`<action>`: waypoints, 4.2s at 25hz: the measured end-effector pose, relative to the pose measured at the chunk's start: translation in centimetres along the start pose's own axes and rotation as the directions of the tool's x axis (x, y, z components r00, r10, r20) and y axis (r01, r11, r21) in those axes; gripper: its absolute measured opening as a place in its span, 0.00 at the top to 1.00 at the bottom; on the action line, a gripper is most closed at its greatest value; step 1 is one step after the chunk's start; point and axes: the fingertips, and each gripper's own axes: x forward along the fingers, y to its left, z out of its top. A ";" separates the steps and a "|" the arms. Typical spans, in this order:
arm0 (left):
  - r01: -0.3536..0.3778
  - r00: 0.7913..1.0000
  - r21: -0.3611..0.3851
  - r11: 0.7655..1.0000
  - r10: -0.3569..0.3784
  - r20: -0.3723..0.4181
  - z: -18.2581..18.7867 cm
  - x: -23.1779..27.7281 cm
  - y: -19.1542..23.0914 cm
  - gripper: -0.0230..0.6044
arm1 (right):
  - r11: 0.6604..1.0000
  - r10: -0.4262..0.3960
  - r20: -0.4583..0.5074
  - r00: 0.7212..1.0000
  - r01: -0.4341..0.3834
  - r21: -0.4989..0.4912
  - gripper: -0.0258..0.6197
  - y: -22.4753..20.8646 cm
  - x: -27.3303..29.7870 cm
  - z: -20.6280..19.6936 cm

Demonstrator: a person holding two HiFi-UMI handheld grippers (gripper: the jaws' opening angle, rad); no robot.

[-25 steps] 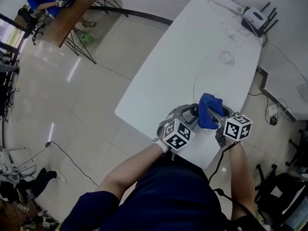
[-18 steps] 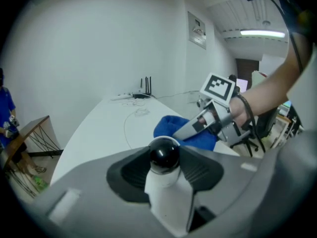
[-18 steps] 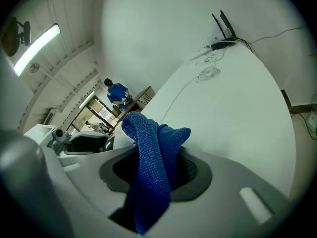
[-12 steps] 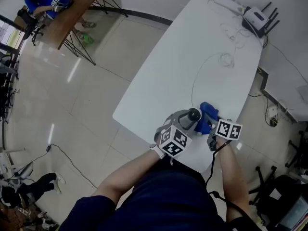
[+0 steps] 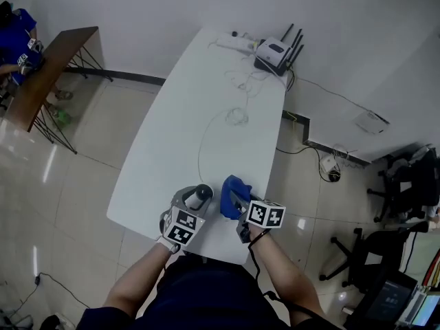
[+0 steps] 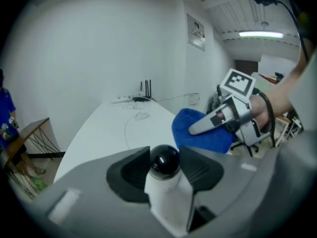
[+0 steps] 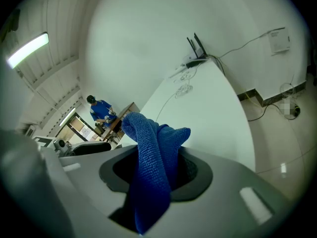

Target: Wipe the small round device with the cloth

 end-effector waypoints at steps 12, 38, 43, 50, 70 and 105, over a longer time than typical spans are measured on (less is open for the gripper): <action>0.030 0.999 -0.072 0.997 -0.031 -0.021 0.4 2.3 -0.5 0.68 | 0.998 -0.005 0.219 0.976 -0.008 0.059 0.71 2.6 -2.5 2.6; 0.022 0.999 -0.152 0.988 -0.016 0.038 0.8 -0.3 0.5 0.67 | 0.984 -0.020 0.141 0.990 -0.005 0.180 0.71 1.7 0.3 1.1; -0.020 0.997 -0.201 0.979 0.034 0.066 0.9 -2.0 2.5 0.68 | 0.995 0.081 0.221 0.972 -0.092 0.041 0.71 7.4 -1.4 4.1; -0.042 0.995 -0.218 0.975 0.060 0.078 1.8 -2.7 3.7 0.70 | 0.977 0.067 0.208 0.976 -0.107 0.183 0.71 7.9 0.4 1.4; 0.020 0.999 -0.153 0.988 -0.015 0.038 2.4 1.1 1.0 0.70 | 0.954 -0.167 0.028 0.986 0.154 0.256 0.71 -2.3 1.8 -6.4; 0.414 0.906 -0.349 0.841 -0.343 0.248 1.9 -7.0 -6.7 0.74 | 0.742 0.665 0.020 0.746 -0.663 0.098 0.41 15.0 -4.5 -2.7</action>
